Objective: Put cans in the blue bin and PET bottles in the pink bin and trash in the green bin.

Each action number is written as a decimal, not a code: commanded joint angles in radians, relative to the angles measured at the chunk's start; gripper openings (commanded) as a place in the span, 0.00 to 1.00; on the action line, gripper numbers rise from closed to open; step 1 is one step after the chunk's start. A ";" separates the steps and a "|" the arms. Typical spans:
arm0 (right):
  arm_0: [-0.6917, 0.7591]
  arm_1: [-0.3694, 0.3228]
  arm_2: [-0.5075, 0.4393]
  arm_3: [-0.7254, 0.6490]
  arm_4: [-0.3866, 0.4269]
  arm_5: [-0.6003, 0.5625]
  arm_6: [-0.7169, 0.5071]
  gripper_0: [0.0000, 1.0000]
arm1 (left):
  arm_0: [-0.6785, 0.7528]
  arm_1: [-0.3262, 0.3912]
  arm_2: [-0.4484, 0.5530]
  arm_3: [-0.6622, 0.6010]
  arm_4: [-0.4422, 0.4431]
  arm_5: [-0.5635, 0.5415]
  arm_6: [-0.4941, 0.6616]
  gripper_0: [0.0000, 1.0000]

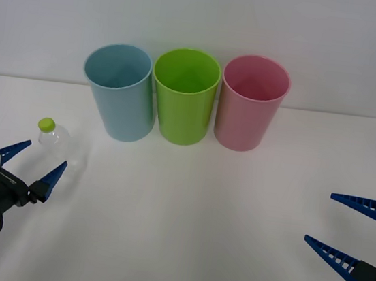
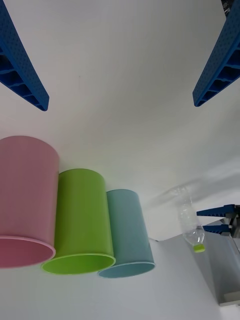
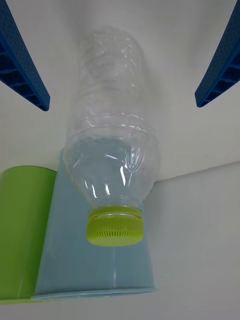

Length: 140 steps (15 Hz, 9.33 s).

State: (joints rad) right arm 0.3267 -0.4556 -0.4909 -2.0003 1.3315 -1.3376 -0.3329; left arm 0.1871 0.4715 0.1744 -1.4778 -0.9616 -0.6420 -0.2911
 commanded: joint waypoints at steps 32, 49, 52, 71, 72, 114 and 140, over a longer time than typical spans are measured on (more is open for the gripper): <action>0.000 0.000 0.000 0.000 0.000 0.000 0.000 1.00 | -0.077 0.085 -0.193 -0.048 -0.071 0.042 0.113 0.00; 0.000 0.000 0.000 0.000 0.000 0.000 0.000 1.00 | -0.136 0.746 -0.337 -0.713 0.006 0.239 0.780 0.00; 0.000 0.000 0.000 0.000 0.000 0.000 0.000 1.00 | -0.428 0.734 -0.569 -0.696 -0.029 0.317 0.886 0.00; 0.000 0.000 0.000 0.000 0.000 0.000 0.000 1.00 | -1.528 -0.022 -1.104 0.461 -0.129 0.393 0.896 0.00; 0.000 0.000 0.000 0.000 0.000 0.000 0.000 1.00 | -1.534 -0.042 -1.106 0.491 -0.140 0.393 0.894 0.00; 0.000 0.000 0.000 0.000 0.000 0.000 0.000 1.00 | -1.431 0.341 -1.116 0.203 0.207 0.229 0.731 1.00; 0.000 0.000 0.000 0.000 0.000 0.000 0.000 1.00 | 0.020 0.478 0.086 -0.351 -0.091 -0.441 0.564 1.00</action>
State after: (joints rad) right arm 0.3267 -0.4556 -0.4909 -2.0003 1.3315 -1.3376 -0.3329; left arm 0.1891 0.9751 0.2429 -1.8190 -1.0252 -1.0742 0.2702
